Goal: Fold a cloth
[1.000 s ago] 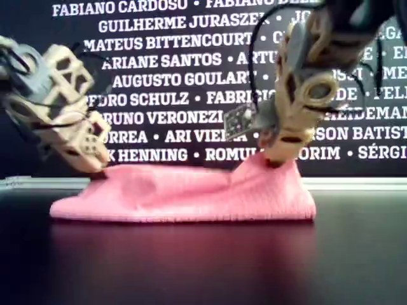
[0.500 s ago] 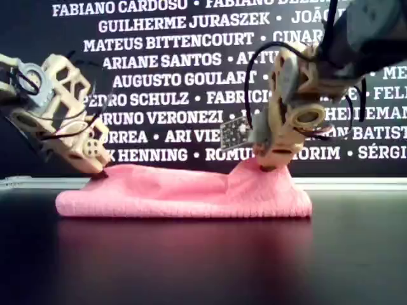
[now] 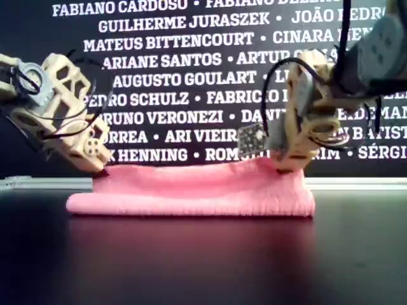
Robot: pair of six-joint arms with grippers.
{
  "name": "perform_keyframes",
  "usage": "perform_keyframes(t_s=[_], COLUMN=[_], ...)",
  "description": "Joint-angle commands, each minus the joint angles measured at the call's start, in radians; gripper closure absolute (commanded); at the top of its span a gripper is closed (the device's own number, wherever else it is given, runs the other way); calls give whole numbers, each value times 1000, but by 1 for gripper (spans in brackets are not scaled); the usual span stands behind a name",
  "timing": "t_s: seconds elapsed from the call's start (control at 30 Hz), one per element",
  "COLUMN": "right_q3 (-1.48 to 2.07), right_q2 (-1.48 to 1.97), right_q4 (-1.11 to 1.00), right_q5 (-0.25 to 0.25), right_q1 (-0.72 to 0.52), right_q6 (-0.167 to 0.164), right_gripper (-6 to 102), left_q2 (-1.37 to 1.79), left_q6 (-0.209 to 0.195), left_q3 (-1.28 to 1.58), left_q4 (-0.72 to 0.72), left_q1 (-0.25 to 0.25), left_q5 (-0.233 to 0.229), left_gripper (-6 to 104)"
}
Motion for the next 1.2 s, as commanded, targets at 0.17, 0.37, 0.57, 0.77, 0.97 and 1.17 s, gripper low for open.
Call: perform_keyframes(t_s=[0.17, 0.37, 0.57, 0.77, 0.97, 1.17], right_q3=[-92, -92, -92, -94, -94, -206], right_q2=[37, 29, 28, 58, 60, 49], right_q4=[-37, -37, -37, -37, -37, -37], right_q5=[9, 11, 12, 12, 12, 12], right_q1=[8, 5, 3, 3, 0, 2], right_q6=[3, 3, 3, 3, 3, 3], right_gripper=[95, 80, 51, 43, 42, 42], left_q2=[8, 6, 9, 21, 8, 5], left_q6=[3, 3, 2, 2, 2, 2], left_q3=[-81, -81, -81, -81, -152, -273], left_q4=[-26, -28, -28, -28, -28, -28], left_q1=[20, 21, 21, 32, 32, 32], left_q5=[3, 5, 3, 3, 3, 3], left_gripper=[97, 90, 58, 38, 36, 36])
